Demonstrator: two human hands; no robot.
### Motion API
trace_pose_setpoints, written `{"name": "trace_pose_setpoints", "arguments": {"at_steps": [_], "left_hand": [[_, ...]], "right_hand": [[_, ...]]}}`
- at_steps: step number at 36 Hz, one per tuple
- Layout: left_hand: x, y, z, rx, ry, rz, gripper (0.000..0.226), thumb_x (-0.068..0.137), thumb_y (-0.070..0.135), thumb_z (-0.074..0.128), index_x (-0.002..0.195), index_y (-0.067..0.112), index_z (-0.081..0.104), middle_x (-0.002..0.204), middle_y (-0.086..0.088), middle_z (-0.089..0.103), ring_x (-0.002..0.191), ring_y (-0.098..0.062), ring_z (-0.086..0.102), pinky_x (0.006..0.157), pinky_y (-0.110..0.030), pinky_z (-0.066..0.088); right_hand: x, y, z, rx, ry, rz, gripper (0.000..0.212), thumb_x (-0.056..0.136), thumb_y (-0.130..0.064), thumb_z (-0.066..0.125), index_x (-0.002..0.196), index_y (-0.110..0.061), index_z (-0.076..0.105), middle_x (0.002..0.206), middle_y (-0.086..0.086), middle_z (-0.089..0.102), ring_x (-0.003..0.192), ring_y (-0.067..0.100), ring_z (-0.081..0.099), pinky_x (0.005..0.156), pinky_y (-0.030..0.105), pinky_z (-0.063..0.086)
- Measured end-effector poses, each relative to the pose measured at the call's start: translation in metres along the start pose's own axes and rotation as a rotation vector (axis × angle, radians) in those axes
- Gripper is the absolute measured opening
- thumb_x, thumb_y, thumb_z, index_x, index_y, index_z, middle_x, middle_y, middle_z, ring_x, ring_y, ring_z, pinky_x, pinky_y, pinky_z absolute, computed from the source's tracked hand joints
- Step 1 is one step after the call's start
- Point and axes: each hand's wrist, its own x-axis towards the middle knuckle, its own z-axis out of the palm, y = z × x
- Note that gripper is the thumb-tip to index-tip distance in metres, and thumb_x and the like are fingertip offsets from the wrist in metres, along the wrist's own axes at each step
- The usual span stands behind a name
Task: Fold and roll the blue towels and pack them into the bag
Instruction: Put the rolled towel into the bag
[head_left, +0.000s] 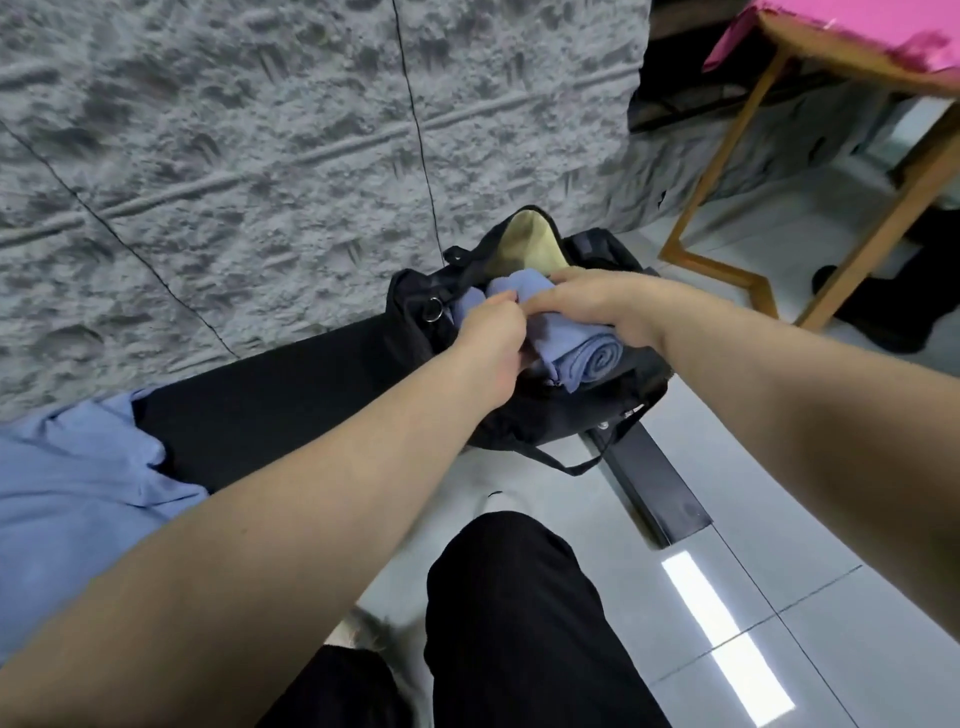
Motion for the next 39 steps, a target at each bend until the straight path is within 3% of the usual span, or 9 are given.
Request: {"name": "trace_pose_setpoints", "arguments": {"at_steps": [2,7,11,16,19,21,29,35,39], "left_hand": [[0.007,0.001,0.003,0.005,0.035,-0.005,0.050,0.097,0.005,0.043,0.145,0.014,0.037,0.120,-0.022,0.060,0.085,-0.034,0.068,0.060,-0.045,0.059],[0.067,-0.016,0.008,0.082,0.069,0.038,0.065,0.063,0.005,0.039,0.126,0.017,0.046,0.133,-0.015,0.049,0.109,-0.042,0.059,0.075,-0.062,0.054],[0.046,-0.003,0.023,0.286,0.062,0.081,0.046,0.089,0.007,0.041,0.134,0.012,0.037,0.126,-0.016,0.048,0.111,-0.041,0.055,0.091,-0.058,0.051],[0.058,0.003,0.038,0.580,0.024,0.144,0.037,0.099,0.008,0.037,0.130,-0.007,0.051,0.132,-0.022,0.055,0.114,-0.033,0.056,0.086,-0.033,0.047],[0.063,0.007,0.045,0.872,0.030,0.118,0.027,0.102,0.004,0.034,0.113,-0.014,0.052,0.136,-0.015,0.051,0.119,-0.031,0.052,0.070,-0.028,0.039],[0.073,0.004,0.045,1.039,0.006,0.181,0.031,0.101,0.007,0.036,0.126,-0.004,0.051,0.134,-0.014,0.052,0.113,-0.031,0.053,0.074,-0.030,0.039],[0.101,-0.014,0.051,1.548,-0.323,0.509,0.022,0.098,0.015,0.042,0.110,0.007,0.058,0.122,-0.016,0.059,0.110,-0.033,0.054,0.090,-0.038,0.043],[0.121,-0.017,0.047,1.901,-0.497,0.934,0.038,0.103,0.026,0.036,0.135,0.012,0.051,0.146,-0.005,0.045,0.132,-0.025,0.039,0.099,-0.037,0.032],[0.126,-0.019,0.051,2.042,-0.558,0.973,0.048,0.102,0.031,0.026,0.141,0.011,0.046,0.153,-0.008,0.035,0.141,-0.023,0.026,0.113,-0.036,0.013]], "right_hand": [[0.006,0.004,-0.005,0.008,-0.051,0.037,0.039,0.090,-0.022,0.063,0.118,0.004,0.059,0.115,0.033,0.063,0.089,0.039,0.064,0.080,0.047,0.049],[0.020,0.007,-0.006,-0.020,-0.009,0.069,0.017,0.091,-0.019,0.062,0.096,-0.003,0.062,0.107,0.028,0.068,0.083,0.030,0.064,0.076,0.040,0.048],[0.035,0.017,-0.009,-0.005,0.033,0.114,0.023,0.097,-0.021,0.057,0.079,-0.006,0.058,0.078,0.015,0.063,0.061,0.023,0.060,0.057,0.028,0.048],[0.056,0.026,-0.020,-0.062,0.240,0.149,0.030,0.090,-0.025,0.066,0.108,-0.002,0.060,0.110,0.021,0.065,0.097,0.033,0.064,0.078,0.038,0.050],[0.063,0.031,-0.026,-0.076,0.336,0.126,0.061,0.088,-0.032,0.069,0.139,-0.007,0.047,0.130,0.016,0.058,0.111,0.032,0.059,0.085,0.035,0.048],[0.068,0.035,-0.032,-0.085,0.408,0.110,0.079,0.085,-0.034,0.070,0.151,-0.017,0.031,0.142,0.011,0.050,0.118,0.031,0.054,0.086,0.033,0.045],[0.087,0.041,-0.043,-0.313,0.507,0.164,0.081,0.092,-0.033,0.061,0.152,-0.006,0.013,0.154,0.018,0.028,0.137,0.037,0.036,0.104,0.041,0.038],[0.094,0.040,-0.049,-0.403,0.572,0.115,0.073,0.089,-0.030,0.066,0.142,-0.001,0.024,0.141,0.020,0.039,0.127,0.037,0.044,0.091,0.041,0.041],[0.096,0.041,-0.049,-0.541,0.509,0.131,0.073,0.091,-0.030,0.064,0.143,-0.005,0.019,0.148,0.022,0.029,0.135,0.040,0.034,0.102,0.048,0.037]]}}
